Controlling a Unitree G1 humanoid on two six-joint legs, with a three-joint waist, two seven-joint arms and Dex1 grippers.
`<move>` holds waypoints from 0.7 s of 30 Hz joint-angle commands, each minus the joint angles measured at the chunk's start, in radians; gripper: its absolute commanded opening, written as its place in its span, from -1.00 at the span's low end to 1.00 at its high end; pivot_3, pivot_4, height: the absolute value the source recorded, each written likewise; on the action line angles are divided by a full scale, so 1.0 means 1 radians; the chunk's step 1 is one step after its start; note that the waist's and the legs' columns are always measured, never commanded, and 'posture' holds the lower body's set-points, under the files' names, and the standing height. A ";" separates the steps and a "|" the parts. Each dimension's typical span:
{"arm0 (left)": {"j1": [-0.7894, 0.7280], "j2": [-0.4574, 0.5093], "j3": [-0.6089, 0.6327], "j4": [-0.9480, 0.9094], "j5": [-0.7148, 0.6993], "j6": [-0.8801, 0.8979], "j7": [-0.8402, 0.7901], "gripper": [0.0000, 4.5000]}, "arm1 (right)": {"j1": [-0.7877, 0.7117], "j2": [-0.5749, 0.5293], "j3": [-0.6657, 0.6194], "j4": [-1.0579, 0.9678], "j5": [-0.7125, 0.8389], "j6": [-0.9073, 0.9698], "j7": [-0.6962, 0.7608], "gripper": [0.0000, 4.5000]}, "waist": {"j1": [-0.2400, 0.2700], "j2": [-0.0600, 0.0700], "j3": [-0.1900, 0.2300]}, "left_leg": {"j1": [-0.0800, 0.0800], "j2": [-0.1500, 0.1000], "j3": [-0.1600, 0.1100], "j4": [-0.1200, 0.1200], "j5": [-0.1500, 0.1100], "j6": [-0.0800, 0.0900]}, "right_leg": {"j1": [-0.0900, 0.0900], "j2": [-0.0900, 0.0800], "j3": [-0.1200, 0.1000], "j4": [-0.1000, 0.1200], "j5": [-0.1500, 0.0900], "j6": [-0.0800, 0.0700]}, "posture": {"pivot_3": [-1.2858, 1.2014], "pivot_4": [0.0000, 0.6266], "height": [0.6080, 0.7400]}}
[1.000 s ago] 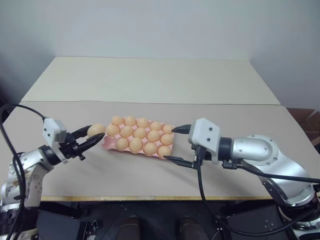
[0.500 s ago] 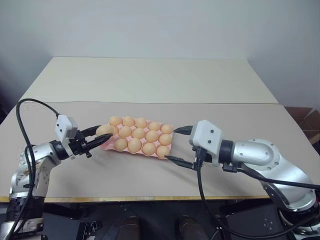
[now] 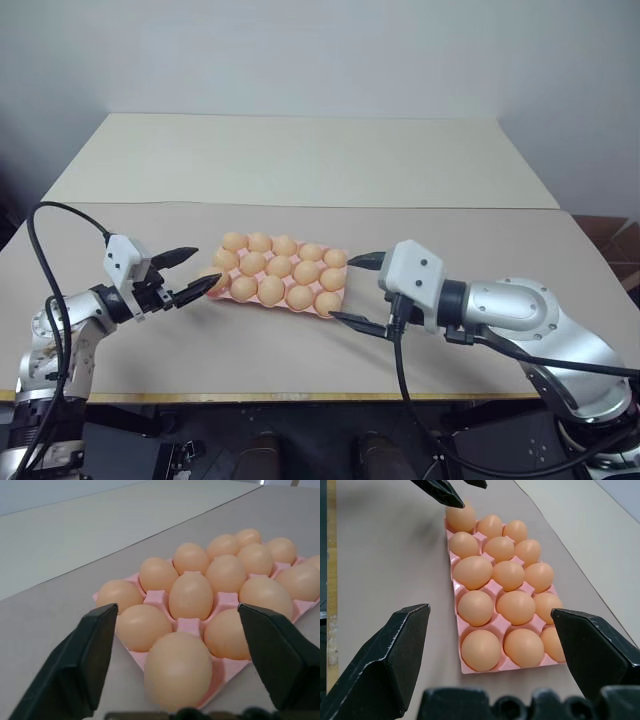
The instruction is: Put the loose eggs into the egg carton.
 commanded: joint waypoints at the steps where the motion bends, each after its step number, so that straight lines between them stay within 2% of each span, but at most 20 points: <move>1: -0.014 0.010 0.025 -0.012 0.003 -0.038 0.001 0.98 | -0.014 -0.008 -0.021 -0.021 -0.005 -0.015 0.000 1.00 | 0.000 0.000 0.000 | 0.000 0.000 0.000 0.000 0.000 0.000 | 0.000 0.000 0.000 0.000 0.000 0.000 | 0.03 -0.52 1.00; 8: 0.053 0.060 0.106 -0.110 -0.078 0.012 -0.046 0.98 | -0.009 -0.016 -0.029 -0.028 -0.001 -0.012 0.003 1.00 | -0.003 0.000 0.000 | 0.000 0.000 0.000 0.000 0.000 0.000 | 0.000 0.000 0.000 0.000 0.000 0.000 | 0.03 -0.52 1.00; 12: 0.155 0.131 0.180 -0.210 -0.128 0.068 -0.094 0.98 | -0.005 -0.043 -0.054 -0.021 0.012 -0.024 0.032 1.00 | -0.002 0.000 0.000 | 0.000 0.001 0.000 0.000 0.000 0.000 | 0.000 0.000 0.000 0.000 0.000 0.000 | 0.03 -0.52 1.00; 16: 0.253 0.198 0.263 -0.287 -0.155 0.109 -0.134 0.98 | 0.017 -0.094 -0.109 0.001 0.037 -0.044 0.098 1.00 | -0.002 0.000 0.000 | 0.000 0.001 0.000 0.000 0.000 0.000 | 0.000 0.000 0.000 0.000 0.000 0.000 | 0.03 -0.52 1.00; 21: 0.343 0.259 0.380 -0.356 -0.164 0.143 -0.173 0.98 | 0.068 -0.212 -0.207 0.062 0.061 -0.126 0.245 1.00 | 0.004 0.000 0.000 | 0.000 0.001 0.001 0.000 0.000 0.000 | 0.001 -0.001 0.000 -0.002 0.000 0.000 | 0.03 -0.52 1.00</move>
